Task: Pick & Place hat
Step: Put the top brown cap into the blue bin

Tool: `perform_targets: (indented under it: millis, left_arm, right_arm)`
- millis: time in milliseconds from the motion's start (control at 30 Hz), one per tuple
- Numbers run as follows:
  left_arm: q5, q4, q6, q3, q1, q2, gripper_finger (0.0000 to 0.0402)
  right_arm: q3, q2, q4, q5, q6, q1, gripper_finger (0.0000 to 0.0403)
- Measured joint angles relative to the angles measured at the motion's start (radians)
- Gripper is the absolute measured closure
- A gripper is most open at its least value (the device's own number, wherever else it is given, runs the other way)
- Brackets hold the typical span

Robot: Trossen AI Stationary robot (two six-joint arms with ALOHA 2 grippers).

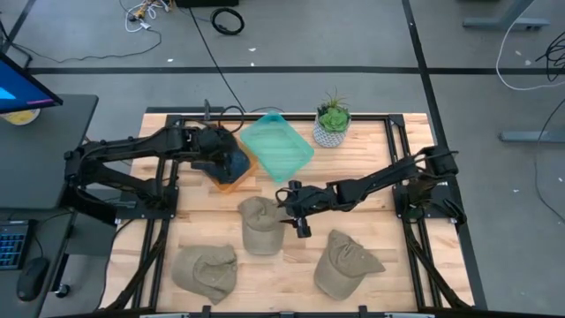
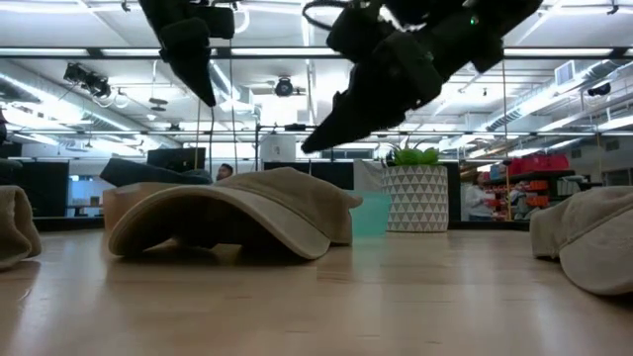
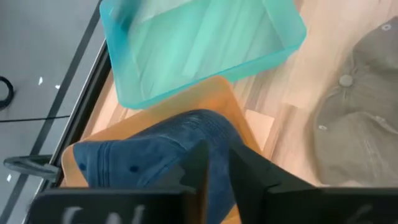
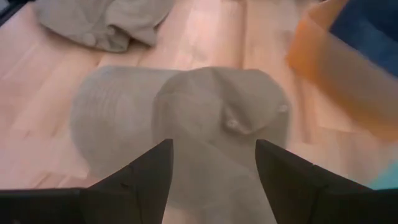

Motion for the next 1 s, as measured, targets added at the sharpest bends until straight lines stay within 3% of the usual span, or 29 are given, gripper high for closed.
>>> perform_targets:
  millis: [267,467,600,700,867,933,1000]
  left_arm:
    - [0.042,0.215,0.003,-0.001,-0.063,0.004,0.0252]
    - [0.041,0.291,-0.010,0.000,-0.107,-0.012,0.0246]
    - [0.041,0.279,-0.013,-0.001,-0.112,-0.010,0.0254]
    - [0.041,0.250,-0.019,-0.001,-0.112,-0.010,0.0259]
    - [0.041,0.227,-0.019,-0.001,-0.112,-0.010,0.0262]
    - [0.041,0.228,-0.019,-0.001,-0.112,-0.010,0.0262]
    - [0.040,0.227,-0.019,-0.001,-0.112,-0.010,0.0262]
  right_arm:
    - [0.000,0.065,0.017,-0.054,0.001,-0.046,0.0174]
    - [0.000,0.147,0.126,-0.203,-0.008,-0.056,0.0193]
    - [0.005,0.195,0.187,-0.203,-0.008,-0.071,0.0210]
    - [0.021,0.205,0.130,-0.204,0.002,-0.080,0.0248]
    - [0.059,0.181,-0.010,-0.255,0.025,-0.083,0.0370]
    - [0.080,0.150,-0.077,-0.262,0.006,-0.082,0.0388]
    - [0.107,0.108,-0.144,-0.262,-0.034,-0.081,0.0381]
